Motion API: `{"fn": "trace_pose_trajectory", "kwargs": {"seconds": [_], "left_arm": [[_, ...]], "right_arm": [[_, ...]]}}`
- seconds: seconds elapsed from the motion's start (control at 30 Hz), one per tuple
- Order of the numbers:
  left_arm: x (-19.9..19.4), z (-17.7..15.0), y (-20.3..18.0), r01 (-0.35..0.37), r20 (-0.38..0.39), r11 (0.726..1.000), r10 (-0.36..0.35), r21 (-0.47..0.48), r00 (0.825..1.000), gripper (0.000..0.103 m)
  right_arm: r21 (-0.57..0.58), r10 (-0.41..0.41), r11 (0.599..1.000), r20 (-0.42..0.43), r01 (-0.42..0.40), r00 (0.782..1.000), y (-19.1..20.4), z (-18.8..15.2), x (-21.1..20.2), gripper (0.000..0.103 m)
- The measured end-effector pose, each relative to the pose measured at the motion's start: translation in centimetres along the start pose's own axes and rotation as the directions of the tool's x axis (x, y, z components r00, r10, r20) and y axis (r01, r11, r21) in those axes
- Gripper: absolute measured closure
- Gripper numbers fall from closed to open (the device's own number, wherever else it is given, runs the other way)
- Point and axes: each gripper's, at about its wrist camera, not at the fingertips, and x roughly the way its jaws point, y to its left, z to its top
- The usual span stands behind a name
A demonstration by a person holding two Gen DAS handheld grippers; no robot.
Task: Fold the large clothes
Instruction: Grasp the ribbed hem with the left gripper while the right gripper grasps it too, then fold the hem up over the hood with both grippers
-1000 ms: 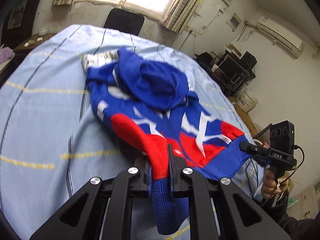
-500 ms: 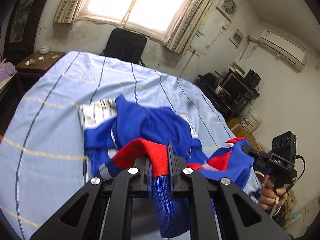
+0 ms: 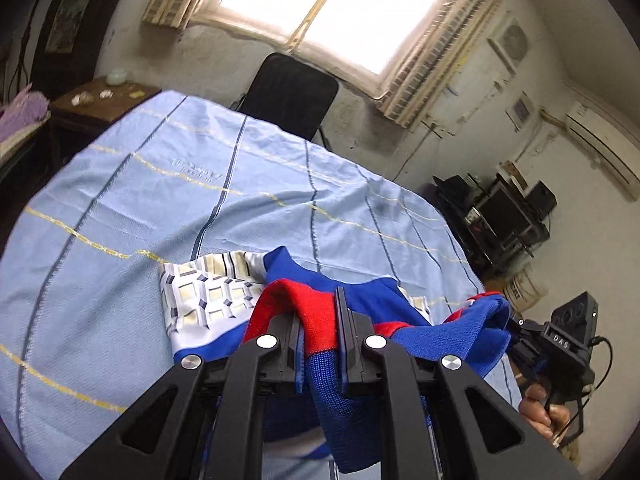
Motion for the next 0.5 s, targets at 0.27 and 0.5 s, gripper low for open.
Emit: {"fn": "trace_pose_trajectory", "kwargs": {"seconds": [0.27, 0.5], "left_arm": [[8.4, 0.3, 4.4, -0.086, -0.083, 0.994, 0.081, -0.062, 0.993, 0.09], [9.3, 0.0, 5.1, -0.075, -0.103, 0.997, 0.073, -0.021, 0.992, 0.086]], "right_arm": [[0.096, -0.071, 0.992, -0.072, 0.078, 0.995, -5.3, 1.6, 7.6, 0.096], [0.145, -0.098, 0.982, -0.163, 0.122, 0.982, -9.3, 0.9, 11.7, 0.095]]}}
